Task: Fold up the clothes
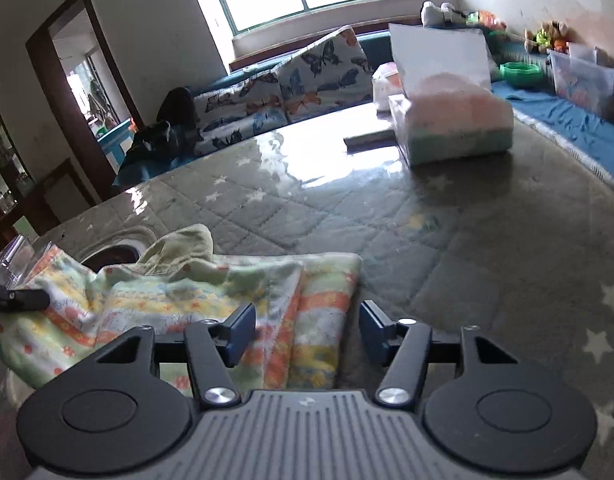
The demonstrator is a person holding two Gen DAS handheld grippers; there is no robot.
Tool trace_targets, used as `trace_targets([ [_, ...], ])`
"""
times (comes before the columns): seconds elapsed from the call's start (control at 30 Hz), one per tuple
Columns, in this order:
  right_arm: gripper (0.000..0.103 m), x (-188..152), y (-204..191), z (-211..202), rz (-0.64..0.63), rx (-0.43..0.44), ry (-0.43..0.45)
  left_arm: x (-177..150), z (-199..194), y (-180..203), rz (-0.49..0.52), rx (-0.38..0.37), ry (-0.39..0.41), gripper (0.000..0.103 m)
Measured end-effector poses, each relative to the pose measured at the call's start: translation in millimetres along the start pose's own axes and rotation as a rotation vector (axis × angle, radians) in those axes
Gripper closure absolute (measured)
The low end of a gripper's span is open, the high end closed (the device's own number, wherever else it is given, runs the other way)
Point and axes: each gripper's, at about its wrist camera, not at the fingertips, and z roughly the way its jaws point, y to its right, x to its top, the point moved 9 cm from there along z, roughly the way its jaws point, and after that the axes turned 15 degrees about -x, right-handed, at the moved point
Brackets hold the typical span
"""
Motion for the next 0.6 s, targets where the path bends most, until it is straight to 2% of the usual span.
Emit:
trace_targets([
  [0.07,0.045,1,-6,3,-0.017,-0.005,0.008,-1,1,-3,-0.004,0.004,-0.003,0.092],
  [0.13,0.054,0,-15,4,-0.036,0.005,0.012,-2,2,-6,-0.005,0.006,-0.006,0.092],
  [0.2,0.079,-1,-22,5,-0.043,0.017,0.008,-2,3,-8,-0.006,0.007,-0.008,0.092],
  [0.3,0.092,-4,-27,3,-0.046,0.008,0.013,-2,2,-7,-0.005,0.005,-0.008,0.092],
  [0.6,0.095,23,-14,-35,-0.021,-0.002,0.116,11,0,31,0.063,-0.058,0.003,0.092],
])
